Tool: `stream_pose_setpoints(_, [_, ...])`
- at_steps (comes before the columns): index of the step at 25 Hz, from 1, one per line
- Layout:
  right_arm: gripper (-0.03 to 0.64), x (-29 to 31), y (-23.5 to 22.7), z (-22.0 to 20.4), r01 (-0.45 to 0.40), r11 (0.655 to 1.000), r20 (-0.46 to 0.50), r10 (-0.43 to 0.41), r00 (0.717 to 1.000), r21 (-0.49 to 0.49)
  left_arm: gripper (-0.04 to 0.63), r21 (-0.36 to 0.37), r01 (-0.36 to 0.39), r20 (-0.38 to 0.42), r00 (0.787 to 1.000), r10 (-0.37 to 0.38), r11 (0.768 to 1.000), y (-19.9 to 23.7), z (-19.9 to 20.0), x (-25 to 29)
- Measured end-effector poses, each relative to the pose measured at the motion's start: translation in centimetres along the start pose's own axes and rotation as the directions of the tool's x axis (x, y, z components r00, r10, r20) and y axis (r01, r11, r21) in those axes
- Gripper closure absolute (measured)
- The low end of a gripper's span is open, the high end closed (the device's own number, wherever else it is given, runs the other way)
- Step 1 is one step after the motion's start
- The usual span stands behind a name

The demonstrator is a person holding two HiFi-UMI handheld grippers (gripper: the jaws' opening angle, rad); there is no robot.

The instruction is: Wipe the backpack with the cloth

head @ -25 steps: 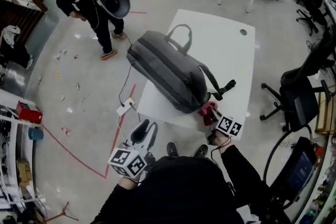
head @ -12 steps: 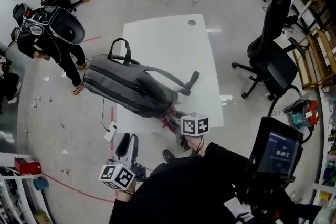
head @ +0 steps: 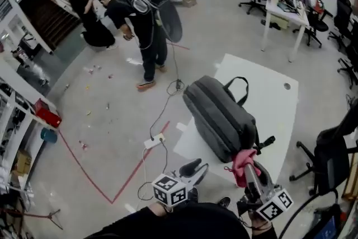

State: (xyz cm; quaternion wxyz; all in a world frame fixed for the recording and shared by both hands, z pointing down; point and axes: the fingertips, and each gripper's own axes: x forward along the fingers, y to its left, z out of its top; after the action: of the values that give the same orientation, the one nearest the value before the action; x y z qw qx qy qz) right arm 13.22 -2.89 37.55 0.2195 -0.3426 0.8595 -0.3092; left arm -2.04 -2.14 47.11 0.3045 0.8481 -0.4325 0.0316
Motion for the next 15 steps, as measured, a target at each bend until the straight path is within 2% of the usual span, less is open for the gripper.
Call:
stream_pose_setpoints(3, [0.549,1.0,0.4,2.8,-0.048,0.996,0.056,0.052,0.997,-0.072,0.448,0.001,-0.006,0.008,1.000,0.006,1.000,1.2,0.4,0.6])
stream_pose_setpoints(5, [0.549,0.8,-1.1,2.6,-0.017,0.995,0.055,0.023,0.998,-0.101,0.449,0.003,0.010,-0.006,1.000,-0.009,1.000,1.6,0.0,0.2])
stream_pose_setpoints(8, [0.549,-0.3,-4.8,0.3,0.094,0.988,0.007,-0.093,0.996,-0.121,0.449,-0.006,-0.008,0.004,1.000,0.008,1.000,2.9,0.6,-2.5])
stream_pose_setpoints(10, [0.549,-1.4,-7.7,-1.7,0.184,0.974,-0.036,-0.191,0.981,-0.130,0.449,-0.012,-0.031,0.018,0.999,0.032,0.999,4.2,1.2,-4.2])
stream_pose_setpoints(12, [0.549,-2.5,-10.7,-3.7,0.276,0.951,-0.079,-0.289,0.954,-0.141,0.449,-0.015,-0.050,0.020,0.999,0.050,0.999,4.7,1.1,-5.0])
stream_pose_setpoints(15, [0.549,-4.1,-14.9,-6.5,0.402,0.901,-0.137,-0.425,0.895,-0.165,0.449,-0.015,-0.063,0.006,0.998,0.063,0.998,4.8,0.6,-5.2])
